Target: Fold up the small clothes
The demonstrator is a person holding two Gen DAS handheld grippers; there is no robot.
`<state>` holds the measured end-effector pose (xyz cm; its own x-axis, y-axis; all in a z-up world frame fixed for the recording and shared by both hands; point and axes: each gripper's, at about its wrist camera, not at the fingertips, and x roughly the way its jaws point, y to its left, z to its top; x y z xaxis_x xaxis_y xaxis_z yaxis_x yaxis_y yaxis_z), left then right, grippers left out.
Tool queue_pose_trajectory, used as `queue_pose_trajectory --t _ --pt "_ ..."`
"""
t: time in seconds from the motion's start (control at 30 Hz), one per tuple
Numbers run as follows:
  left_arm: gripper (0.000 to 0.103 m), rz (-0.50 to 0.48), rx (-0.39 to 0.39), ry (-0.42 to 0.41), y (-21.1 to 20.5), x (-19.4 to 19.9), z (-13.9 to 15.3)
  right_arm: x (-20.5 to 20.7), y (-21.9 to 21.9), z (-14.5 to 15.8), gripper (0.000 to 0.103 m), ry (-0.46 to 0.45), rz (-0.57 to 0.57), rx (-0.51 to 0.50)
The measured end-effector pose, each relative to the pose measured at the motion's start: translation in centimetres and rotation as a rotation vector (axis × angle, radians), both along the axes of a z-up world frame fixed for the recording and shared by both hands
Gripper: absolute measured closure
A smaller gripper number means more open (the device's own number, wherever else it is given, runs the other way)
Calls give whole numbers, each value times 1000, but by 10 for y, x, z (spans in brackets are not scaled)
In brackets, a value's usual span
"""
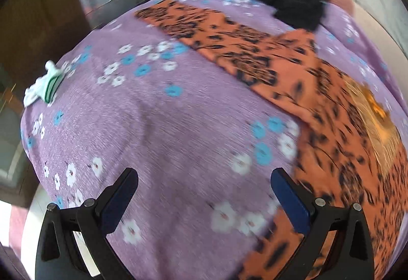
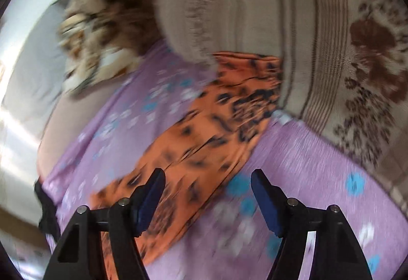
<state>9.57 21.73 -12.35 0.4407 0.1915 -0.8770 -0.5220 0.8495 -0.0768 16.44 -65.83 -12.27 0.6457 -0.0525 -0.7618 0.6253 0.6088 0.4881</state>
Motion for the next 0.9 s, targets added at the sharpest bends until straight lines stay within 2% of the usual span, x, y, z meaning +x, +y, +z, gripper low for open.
queue_pose_trajectory --t 0.1,0.17,0.2,0.3,0.33,0.4,0.5,0.57,0.63,0.73,0.77,0.83,0.9 --pt "0 43 19 9 17 4 -7 13 -20 -15 43 24 -38 15" --pt "0 66 13 29 27 5 -16 22 -26 -22 58 48 -53 -1" --pt "0 82 4 50 31 4 -23 23 -28 -23 60 47 -55 -20" --pt "0 84 49 37 35 2 -26 37 -34 -23 84 76 -45 -58" --pt "0 84 48 37 35 3 -27 41 -34 -21 96 82 -30 -74" --pt "0 92 27 22 41 4 -30 43 -27 -6 96 49 -5 -119" --pt "0 105 19 9 43 2 -32 46 4 35 96 -30 70 -224" --pt "0 101 29 12 41 2 -32 48 37 72 96 -100 141 -303" --pt "0 111 26 -3 40 3 -32 47 88 116 96 -204 234 -357" --pt "0 120 16 -17 42 1 -31 43 182 164 96 -335 394 -409" --pt "0 122 10 -21 43 0 -30 40 229 178 96 -379 475 -419" --pt "0 122 -3 -32 45 -2 -29 35 302 185 96 -422 587 -417" --pt "0 101 -8 -32 46 -4 -27 31 368 168 93 -416 681 -368"
